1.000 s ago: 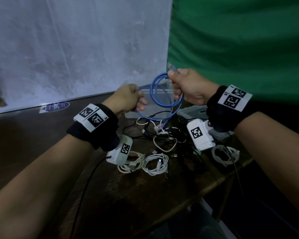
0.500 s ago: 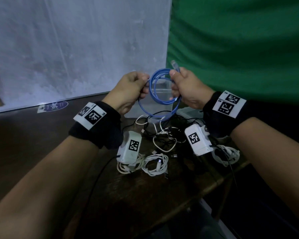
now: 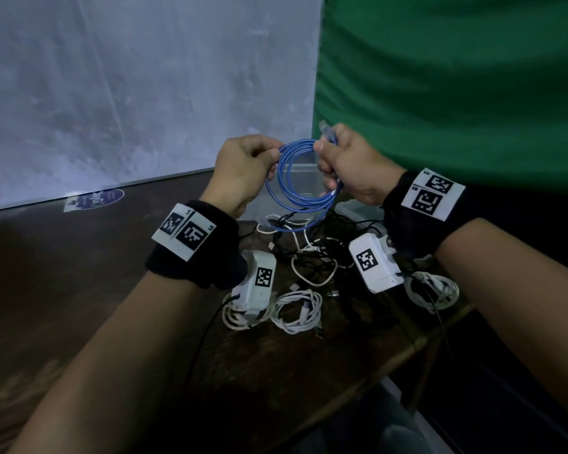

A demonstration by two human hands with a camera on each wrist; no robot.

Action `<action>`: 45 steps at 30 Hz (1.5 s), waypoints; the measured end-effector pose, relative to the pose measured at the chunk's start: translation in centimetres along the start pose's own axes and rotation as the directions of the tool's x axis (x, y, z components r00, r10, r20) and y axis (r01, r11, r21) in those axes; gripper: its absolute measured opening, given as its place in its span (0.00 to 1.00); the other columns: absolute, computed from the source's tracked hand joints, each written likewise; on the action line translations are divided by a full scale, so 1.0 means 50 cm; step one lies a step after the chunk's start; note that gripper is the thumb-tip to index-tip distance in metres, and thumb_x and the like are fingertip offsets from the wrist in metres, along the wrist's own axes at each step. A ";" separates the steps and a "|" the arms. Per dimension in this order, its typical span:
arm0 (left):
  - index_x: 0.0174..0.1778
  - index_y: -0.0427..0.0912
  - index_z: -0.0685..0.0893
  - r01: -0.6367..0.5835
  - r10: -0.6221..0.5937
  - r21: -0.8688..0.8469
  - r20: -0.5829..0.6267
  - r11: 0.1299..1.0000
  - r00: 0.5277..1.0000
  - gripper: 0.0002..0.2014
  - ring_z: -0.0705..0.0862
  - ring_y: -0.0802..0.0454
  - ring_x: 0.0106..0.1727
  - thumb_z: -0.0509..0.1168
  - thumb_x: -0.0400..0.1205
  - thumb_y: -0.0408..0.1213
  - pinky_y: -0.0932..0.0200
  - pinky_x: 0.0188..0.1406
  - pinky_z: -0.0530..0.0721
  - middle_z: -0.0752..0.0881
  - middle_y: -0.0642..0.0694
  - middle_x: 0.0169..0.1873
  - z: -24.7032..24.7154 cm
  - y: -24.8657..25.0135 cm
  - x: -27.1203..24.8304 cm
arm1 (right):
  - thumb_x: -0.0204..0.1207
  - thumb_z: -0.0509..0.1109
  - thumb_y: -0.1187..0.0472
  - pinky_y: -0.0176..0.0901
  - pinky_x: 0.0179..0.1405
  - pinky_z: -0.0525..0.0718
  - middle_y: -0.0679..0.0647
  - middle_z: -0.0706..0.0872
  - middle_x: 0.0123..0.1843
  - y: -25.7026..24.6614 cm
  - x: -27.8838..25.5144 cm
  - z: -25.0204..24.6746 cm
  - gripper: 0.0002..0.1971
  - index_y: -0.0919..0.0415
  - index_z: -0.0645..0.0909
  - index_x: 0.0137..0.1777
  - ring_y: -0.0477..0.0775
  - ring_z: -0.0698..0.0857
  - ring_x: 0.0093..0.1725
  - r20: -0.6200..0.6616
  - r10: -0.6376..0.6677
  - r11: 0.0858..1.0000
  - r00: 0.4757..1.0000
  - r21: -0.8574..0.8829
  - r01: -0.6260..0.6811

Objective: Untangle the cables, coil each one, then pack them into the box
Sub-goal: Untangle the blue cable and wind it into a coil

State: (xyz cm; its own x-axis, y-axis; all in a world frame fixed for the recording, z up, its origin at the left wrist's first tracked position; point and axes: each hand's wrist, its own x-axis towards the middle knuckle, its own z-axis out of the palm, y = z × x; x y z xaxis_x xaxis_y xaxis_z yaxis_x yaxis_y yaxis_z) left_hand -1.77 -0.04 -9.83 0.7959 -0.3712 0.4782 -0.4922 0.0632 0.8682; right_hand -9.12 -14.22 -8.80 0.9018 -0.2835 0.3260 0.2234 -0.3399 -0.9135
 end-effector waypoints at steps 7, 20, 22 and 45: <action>0.50 0.36 0.85 -0.057 0.057 -0.021 0.007 0.998 0.998 0.09 0.82 0.61 0.32 0.62 0.82 0.24 0.66 0.38 0.83 0.85 0.48 0.35 0.006 0.005 0.002 | 0.87 0.56 0.61 0.37 0.18 0.74 0.46 0.64 0.21 -0.004 -0.005 0.010 0.05 0.59 0.70 0.49 0.42 0.61 0.15 0.160 0.096 0.992 0.983 0.069 -0.108; 0.43 0.42 0.83 0.087 -0.062 -0.147 0.167 0.985 0.984 0.11 0.84 0.53 0.35 0.57 0.87 0.33 0.63 0.38 0.83 0.87 0.41 0.40 0.012 0.016 -0.021 | 0.86 0.57 0.55 0.36 0.21 0.72 0.42 0.63 0.16 -0.012 -0.009 0.007 0.16 0.57 0.73 0.37 0.41 0.61 0.14 0.090 0.062 0.997 0.994 0.036 -0.065; 0.49 0.44 0.82 0.183 -0.152 -0.155 0.193 0.971 0.969 0.13 0.85 0.55 0.35 0.53 0.88 0.41 0.65 0.35 0.84 0.87 0.45 0.41 0.014 0.023 -0.025 | 0.86 0.57 0.57 0.35 0.20 0.66 0.41 0.64 0.14 -0.011 0.001 0.008 0.15 0.58 0.72 0.36 0.41 0.61 0.13 -0.011 0.026 0.997 1.000 0.074 -0.026; 0.71 0.39 0.70 0.463 -0.462 -0.131 0.034 0.877 0.886 0.21 0.79 0.51 0.48 0.52 0.87 0.47 0.52 0.52 0.74 0.82 0.46 0.46 0.013 -0.001 -0.013 | 0.85 0.60 0.54 0.33 0.18 0.65 0.42 0.65 0.15 -0.036 0.004 -0.007 0.14 0.57 0.68 0.38 0.43 0.58 0.16 -0.221 0.126 0.832 0.967 0.554 0.019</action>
State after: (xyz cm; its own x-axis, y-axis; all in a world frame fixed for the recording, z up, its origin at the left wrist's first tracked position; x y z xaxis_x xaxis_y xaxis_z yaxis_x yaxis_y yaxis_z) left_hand -2.50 -0.41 -10.27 0.9209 -0.3894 0.0178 -0.0173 0.0047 0.9998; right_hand -9.47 -14.00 -7.00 0.8185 -0.5153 0.2542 0.4076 0.2088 -0.8890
